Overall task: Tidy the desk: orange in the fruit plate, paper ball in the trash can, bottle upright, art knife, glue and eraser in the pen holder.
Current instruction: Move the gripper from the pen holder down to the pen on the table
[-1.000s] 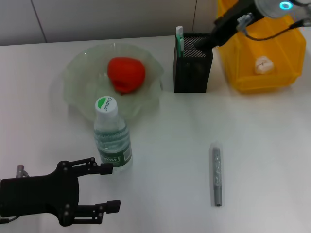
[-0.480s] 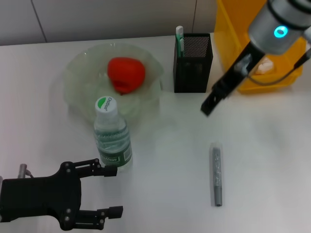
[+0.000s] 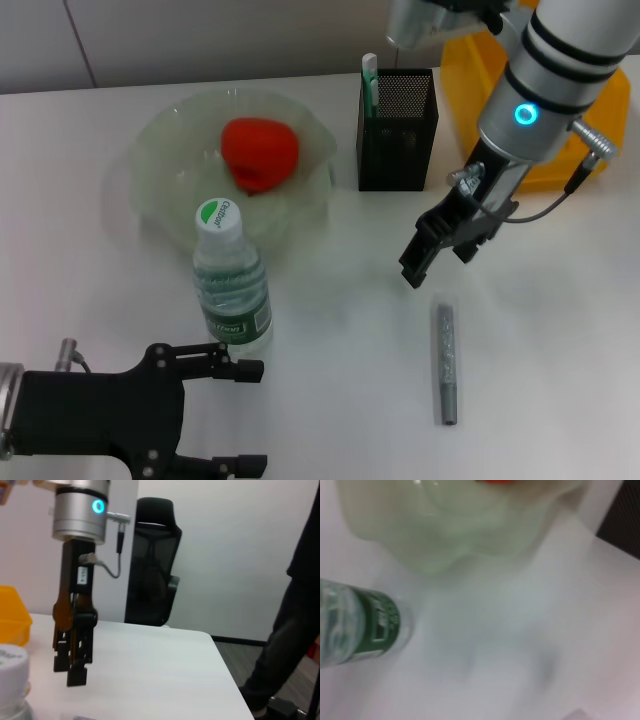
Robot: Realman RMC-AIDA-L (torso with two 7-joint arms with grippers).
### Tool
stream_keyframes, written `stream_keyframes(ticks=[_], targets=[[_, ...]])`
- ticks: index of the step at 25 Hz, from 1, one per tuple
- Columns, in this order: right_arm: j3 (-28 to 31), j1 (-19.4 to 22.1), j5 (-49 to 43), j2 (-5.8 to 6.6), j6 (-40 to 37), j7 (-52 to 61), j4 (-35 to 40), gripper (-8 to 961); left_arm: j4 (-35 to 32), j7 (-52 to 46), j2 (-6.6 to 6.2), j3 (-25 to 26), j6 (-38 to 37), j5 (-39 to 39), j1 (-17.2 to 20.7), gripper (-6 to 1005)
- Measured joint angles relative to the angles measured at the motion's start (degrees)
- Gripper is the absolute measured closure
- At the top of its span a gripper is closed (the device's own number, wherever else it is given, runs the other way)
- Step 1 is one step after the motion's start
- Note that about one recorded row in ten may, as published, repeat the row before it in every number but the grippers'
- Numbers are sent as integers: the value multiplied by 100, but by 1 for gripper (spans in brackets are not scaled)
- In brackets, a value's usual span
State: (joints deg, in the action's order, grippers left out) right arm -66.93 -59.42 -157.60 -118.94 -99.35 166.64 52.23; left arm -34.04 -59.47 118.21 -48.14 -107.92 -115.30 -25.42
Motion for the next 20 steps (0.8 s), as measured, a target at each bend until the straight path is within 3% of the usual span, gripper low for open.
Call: stream_keyframes(ticks=[6, 20], targets=[[-5, -65, -127, -21, 261, 263, -695, 221, 32, 145, 9, -189, -10, -5, -103, 184], [5, -78, -175, -23, 665, 285, -1197, 261, 10, 170, 2, -393, 0, -17, -184, 184]])
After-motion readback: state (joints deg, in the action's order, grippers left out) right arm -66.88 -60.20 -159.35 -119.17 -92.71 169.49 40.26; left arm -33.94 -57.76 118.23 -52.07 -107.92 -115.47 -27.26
